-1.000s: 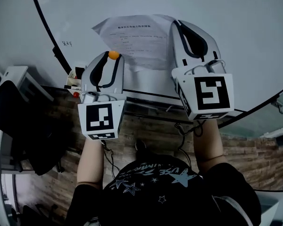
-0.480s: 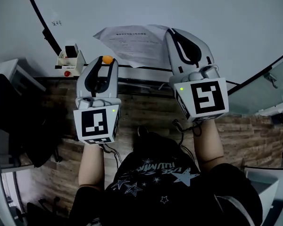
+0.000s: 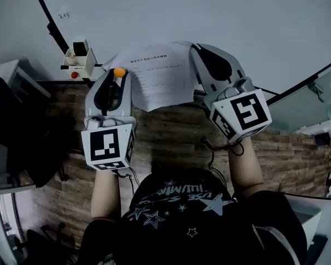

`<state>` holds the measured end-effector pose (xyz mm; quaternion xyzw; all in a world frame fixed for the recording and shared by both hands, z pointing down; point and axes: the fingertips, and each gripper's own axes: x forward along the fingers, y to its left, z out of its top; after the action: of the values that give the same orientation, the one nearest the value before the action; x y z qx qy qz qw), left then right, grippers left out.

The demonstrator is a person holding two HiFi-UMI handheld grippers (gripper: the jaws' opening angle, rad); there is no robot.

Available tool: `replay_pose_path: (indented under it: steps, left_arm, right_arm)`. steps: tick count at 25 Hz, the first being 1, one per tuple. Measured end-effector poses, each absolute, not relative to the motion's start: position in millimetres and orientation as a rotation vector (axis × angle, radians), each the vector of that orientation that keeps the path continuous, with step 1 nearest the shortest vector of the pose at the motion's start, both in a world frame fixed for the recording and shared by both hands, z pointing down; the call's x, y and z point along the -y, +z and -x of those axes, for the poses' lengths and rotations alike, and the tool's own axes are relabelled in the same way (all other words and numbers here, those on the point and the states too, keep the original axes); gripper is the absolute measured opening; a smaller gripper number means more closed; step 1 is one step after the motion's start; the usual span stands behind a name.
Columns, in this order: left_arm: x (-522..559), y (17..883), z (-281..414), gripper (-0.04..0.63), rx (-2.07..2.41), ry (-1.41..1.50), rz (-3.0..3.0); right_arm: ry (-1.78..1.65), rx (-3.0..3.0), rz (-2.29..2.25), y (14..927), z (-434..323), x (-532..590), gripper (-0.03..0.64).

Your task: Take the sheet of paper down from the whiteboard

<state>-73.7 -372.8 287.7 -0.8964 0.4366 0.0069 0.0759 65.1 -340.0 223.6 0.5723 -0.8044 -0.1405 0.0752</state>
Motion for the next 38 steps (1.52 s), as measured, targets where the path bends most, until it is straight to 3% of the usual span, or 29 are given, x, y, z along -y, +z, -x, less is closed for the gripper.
replay_pose_path:
  steps: [19,38]
  left_arm:
    - [269.7,330.9,19.6,0.129,-1.469,-0.144,2.709]
    - [55.7,335.7,-50.1,0.129,-1.563,-0.157,2.638]
  right_arm:
    - [-0.256,2.467,-1.721,272.2,-167.8,247.0,0.015]
    - [-0.264,2.571,-1.588,288.5,-229.9,50.5,0.015]
